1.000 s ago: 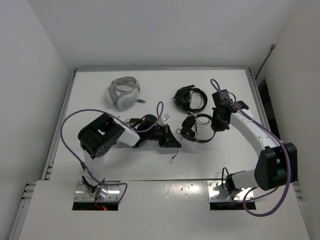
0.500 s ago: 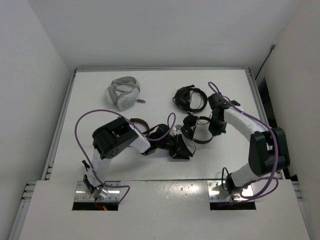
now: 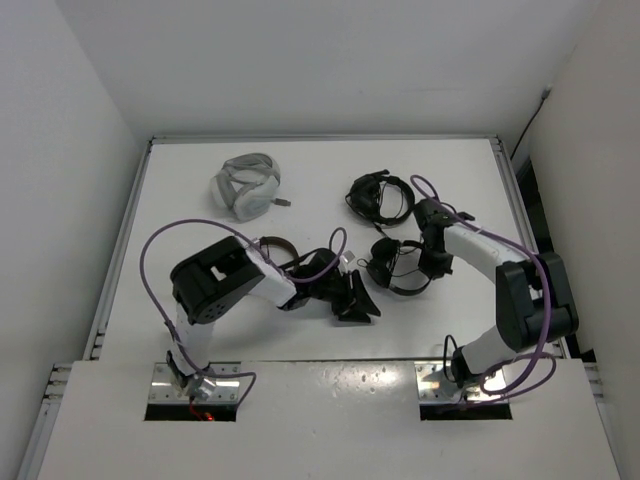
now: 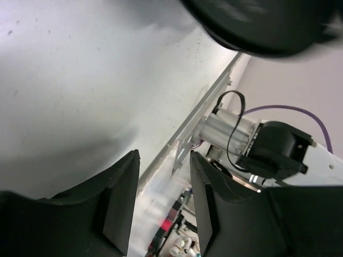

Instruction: Wrap the headphones

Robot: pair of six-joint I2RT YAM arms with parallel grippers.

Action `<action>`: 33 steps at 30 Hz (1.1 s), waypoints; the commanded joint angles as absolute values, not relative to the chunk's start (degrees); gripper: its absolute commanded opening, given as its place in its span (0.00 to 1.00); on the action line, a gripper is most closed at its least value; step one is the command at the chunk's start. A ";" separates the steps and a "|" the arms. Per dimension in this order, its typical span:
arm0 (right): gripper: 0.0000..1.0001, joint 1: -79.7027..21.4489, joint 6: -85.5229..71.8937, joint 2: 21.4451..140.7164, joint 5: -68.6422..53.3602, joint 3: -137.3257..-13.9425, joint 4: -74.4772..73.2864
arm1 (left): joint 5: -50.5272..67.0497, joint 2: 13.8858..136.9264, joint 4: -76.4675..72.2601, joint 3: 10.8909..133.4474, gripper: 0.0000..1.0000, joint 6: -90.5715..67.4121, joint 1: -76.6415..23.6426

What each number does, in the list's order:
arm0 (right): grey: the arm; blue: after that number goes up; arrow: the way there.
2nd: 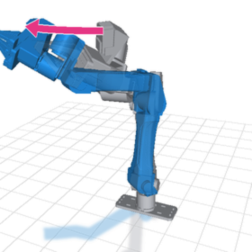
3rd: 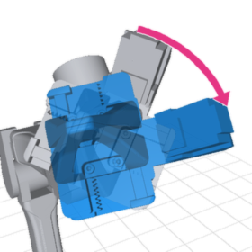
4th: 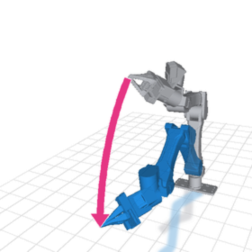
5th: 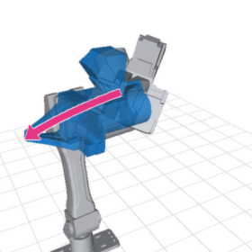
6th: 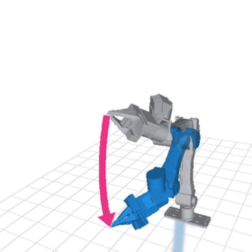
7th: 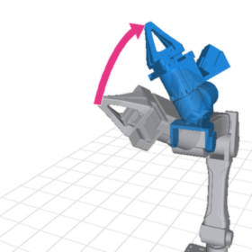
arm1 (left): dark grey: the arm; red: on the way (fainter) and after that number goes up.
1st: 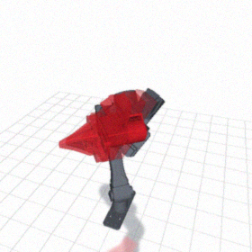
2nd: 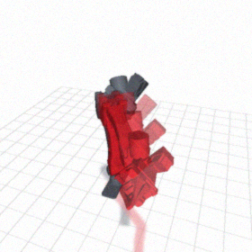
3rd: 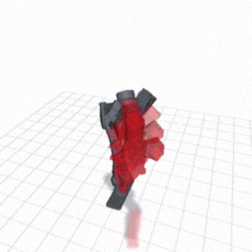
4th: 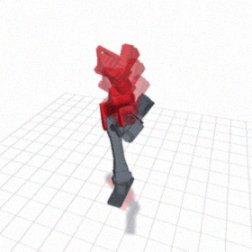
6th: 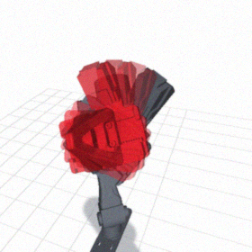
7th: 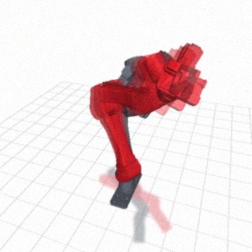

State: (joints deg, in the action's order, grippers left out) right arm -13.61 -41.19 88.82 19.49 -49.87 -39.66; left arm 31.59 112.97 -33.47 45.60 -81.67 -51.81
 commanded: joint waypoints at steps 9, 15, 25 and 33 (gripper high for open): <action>0.00 -15.28 -40.43 82.10 18.54 -43.86 -37.97 | 31.20 98.27 -21.89 43.33 0.48 -65.57 -44.48; 0.00 -15.91 -39.11 79.63 16.54 -40.69 -38.50 | 31.82 96.42 -20.04 43.95 0.48 -62.75 -42.46; 0.58 -16.44 -36.04 81.57 12.31 -42.09 -39.72 | 26.12 88.86 -11.08 47.98 0.52 -49.06 -40.87; 0.76 -20.82 -29.55 72.70 9.67 -59.71 -52.36 | 22.06 81.05 2.69 56.14 0.56 -33.61 -35.35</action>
